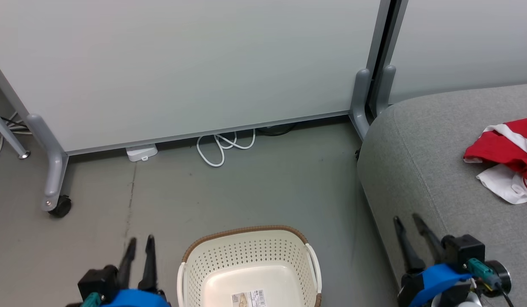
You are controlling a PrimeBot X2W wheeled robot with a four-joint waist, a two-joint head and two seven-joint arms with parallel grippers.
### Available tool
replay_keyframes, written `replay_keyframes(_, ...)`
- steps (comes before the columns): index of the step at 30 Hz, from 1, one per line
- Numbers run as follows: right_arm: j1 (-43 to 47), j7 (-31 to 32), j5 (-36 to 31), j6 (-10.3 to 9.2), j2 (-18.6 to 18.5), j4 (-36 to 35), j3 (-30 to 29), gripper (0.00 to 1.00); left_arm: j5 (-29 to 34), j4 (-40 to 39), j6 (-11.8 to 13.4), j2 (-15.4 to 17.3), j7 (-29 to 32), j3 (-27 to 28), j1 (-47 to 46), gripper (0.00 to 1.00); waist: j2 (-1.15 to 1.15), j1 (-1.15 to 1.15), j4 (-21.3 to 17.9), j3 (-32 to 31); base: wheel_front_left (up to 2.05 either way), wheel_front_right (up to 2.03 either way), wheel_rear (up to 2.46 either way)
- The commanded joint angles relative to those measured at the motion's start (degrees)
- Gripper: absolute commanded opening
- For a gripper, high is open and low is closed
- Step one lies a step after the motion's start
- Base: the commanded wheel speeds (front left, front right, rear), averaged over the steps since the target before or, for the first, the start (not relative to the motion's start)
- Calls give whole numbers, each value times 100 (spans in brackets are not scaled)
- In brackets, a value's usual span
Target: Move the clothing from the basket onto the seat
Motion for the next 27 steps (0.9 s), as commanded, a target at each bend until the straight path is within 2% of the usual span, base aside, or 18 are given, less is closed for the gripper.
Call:
replay_keyframes(1,21,5,9,0,1,71,-6,0,-9,61,1,-5,17,3,53,0,0,0,0,0,0,0,0)
replay_keyframes(9,217,25,72,0,6,463,-12,0,-67,427,1,-53,52,9,376,0,0,0,-1,0,0,0,0)
replay_keyframes(27,138,386,2145,0,6,228,-158,0,-1895,36,-9,-38,545,181,198,0,0,0,-16,9,0,0,0)
